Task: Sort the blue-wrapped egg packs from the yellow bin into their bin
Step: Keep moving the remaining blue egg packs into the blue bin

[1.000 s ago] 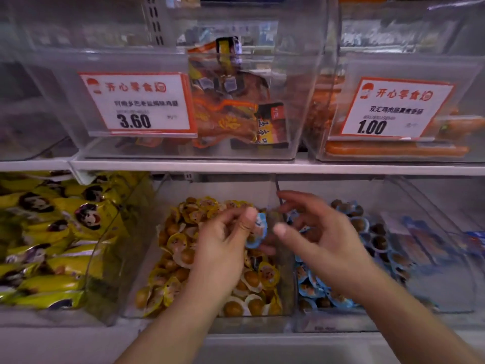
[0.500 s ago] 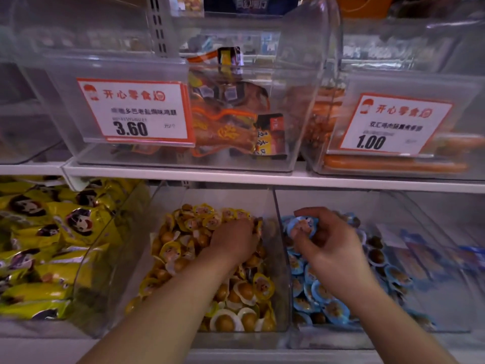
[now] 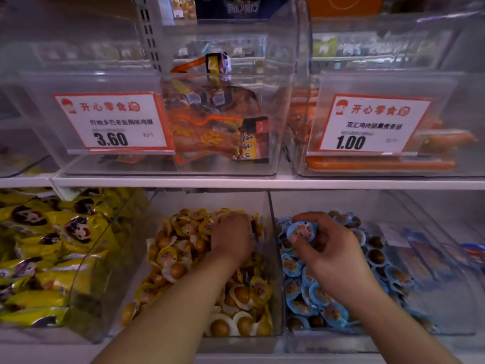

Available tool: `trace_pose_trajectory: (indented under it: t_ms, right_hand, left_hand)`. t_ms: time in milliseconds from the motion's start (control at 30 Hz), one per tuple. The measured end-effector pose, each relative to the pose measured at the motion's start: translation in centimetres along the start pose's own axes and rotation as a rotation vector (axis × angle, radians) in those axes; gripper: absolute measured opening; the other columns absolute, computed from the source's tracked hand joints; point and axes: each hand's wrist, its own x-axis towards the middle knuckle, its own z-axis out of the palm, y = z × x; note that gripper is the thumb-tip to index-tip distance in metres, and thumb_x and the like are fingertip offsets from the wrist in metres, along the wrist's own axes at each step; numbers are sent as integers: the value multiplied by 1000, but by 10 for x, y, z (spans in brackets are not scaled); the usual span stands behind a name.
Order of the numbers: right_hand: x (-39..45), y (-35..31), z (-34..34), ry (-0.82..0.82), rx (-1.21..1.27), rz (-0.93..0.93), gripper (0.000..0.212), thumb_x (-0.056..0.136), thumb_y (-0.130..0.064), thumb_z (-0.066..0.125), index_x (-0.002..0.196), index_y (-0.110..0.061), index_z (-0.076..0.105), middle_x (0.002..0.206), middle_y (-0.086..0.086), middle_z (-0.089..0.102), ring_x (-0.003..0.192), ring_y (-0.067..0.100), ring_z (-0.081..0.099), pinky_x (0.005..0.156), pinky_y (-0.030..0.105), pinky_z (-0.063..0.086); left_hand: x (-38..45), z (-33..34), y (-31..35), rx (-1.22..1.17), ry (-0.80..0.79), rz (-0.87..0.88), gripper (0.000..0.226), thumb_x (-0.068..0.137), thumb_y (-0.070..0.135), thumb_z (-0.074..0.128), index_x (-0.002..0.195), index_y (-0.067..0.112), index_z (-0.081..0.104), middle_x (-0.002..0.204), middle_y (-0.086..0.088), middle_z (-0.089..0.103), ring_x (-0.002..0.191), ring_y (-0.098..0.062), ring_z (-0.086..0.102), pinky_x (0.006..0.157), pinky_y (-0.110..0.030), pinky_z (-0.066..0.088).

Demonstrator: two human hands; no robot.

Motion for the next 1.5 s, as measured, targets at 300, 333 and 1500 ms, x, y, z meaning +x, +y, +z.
trace_pose_trajectory:
  t_ms: [300,333,1500]
  right_hand:
    - [-2,4,-1,-33,-8,26,20,89,-30,70,103,-42,63,60,1,67,42,16,55,39,32,43]
    - [-1,5,1,-30,-19,9,19,89,-29,71,102,-41,64,58,-4,65,39,8,50,39,23,37]
    - [3,-12,2,27,141,149,18,89,-19,72,98,-34,68,78,-5,74,67,14,72,59,35,60]
  left_hand:
    - [39,-6,-16,-37,-120,162,39,89,9,54,125,23,57,119,-8,57,107,-28,59,89,-36,50]
    - [39,2,-12,84,-164,231,35,92,17,52,125,25,58,117,-9,55,108,-30,57,88,-40,49]
    - [2,-73,-38,-486,-101,173,37,71,55,78,69,20,66,61,12,60,56,-1,55,55,-18,41]
